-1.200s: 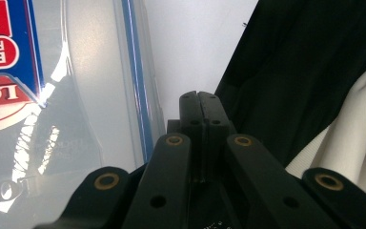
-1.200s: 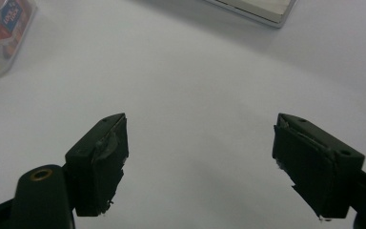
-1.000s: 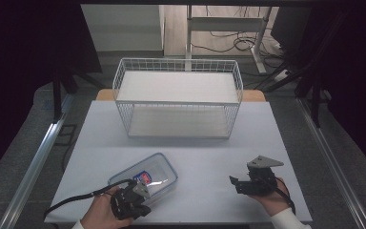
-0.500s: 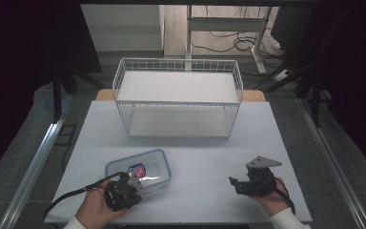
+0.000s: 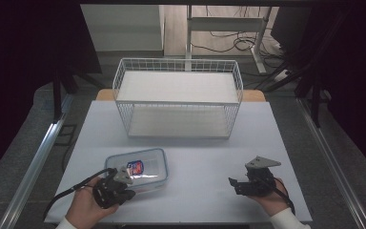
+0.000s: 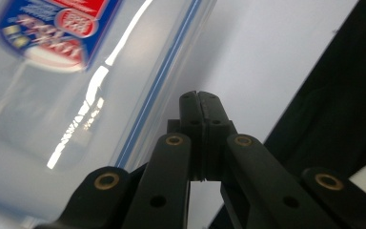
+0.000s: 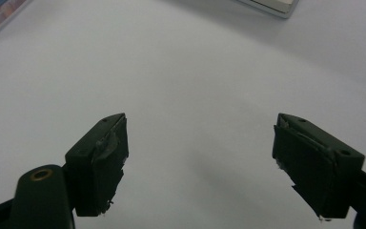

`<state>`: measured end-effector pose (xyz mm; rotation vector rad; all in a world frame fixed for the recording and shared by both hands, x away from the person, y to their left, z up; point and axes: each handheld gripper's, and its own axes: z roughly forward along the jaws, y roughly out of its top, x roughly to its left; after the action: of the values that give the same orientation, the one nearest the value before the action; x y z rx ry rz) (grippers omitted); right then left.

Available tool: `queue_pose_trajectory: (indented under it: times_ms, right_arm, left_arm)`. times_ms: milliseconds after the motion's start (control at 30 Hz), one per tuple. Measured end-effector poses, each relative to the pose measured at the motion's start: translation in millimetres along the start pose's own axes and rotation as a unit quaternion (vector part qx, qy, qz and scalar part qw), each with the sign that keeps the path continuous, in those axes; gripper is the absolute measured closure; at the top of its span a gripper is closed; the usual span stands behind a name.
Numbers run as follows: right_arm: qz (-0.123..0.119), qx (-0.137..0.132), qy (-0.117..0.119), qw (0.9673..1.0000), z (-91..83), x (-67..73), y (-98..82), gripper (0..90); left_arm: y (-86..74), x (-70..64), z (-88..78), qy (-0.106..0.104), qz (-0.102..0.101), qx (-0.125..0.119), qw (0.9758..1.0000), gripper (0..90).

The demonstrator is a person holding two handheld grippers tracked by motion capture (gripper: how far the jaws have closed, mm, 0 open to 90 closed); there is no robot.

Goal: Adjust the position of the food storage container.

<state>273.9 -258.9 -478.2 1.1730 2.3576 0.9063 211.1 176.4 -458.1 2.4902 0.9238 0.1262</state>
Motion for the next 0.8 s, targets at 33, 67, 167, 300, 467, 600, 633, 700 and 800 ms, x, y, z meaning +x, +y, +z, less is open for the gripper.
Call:
queue_pose_trajectory:
  times_ms: [33, 67, 167, 300, 467, 600, 633, 700, 800]
  right_arm:
    - [0.001, -0.001, -0.001, 1.0, -0.3, -0.2, 0.2, 19.8]
    - [0.002, -0.002, -0.001, 1.0, -0.5, -0.4, 0.4, 19.8]
    - [0.002, -0.002, -0.003, 1.0, 0.3, -0.9, 1.1, 19.8]
    - [-0.001, 0.002, -0.002, 1.0, 1.9, -0.8, 2.0, 19.6]
    - [0.006, -0.002, -0.007, 1.0, 0.2, -4.1, 2.6, 19.6]
    - [0.007, -0.001, -0.009, 0.9999, -0.6, -4.2, 1.5, 19.6]
    - [0.007, -0.001, -0.01, 0.9999, -0.8, -4.1, 1.5, 19.6]
    - [0.007, -0.002, -0.01, 0.9999, -1.5, -4.6, 1.6, 19.6]
    - [0.01, -0.003, -0.011, 0.9999, -2.4, -7.3, 0.8, 19.6]
  left_arm:
    - [-2.6, 3.1, -5.8, 0.002, -0.006, -0.006, 1.0, 90.0]
    - [-4.6, 6.0, -10.2, 0.006, -0.012, -0.009, 0.9999, 90.0]
    - [-14.8, 22.1, -26.5, 0.025, -0.044, -0.028, 0.9983, 90.0]
    - [-31.4, 48.6, -41.6, 0.06, -0.088, -0.035, 0.9936, 90.0]
    - [-47.6, 75.9, -39.9, 0.087, -0.133, -0.019, 0.9871, 90.0]
    - [-53.1, 88.7, -17.7, 0.071, -0.147, 0.014, 0.9865, 90.0]
    - [-52.7, 89.5, -9.4, 0.061, -0.146, 0.019, 0.9873, 90.0]
    - [-50.1, 90.6, -0.6, 0.053, -0.141, 0.028, 0.9882, 90.0]
    - [-45.9, 92.5, 2.2, 0.06, -0.14, 0.029, 0.988, 90.0]
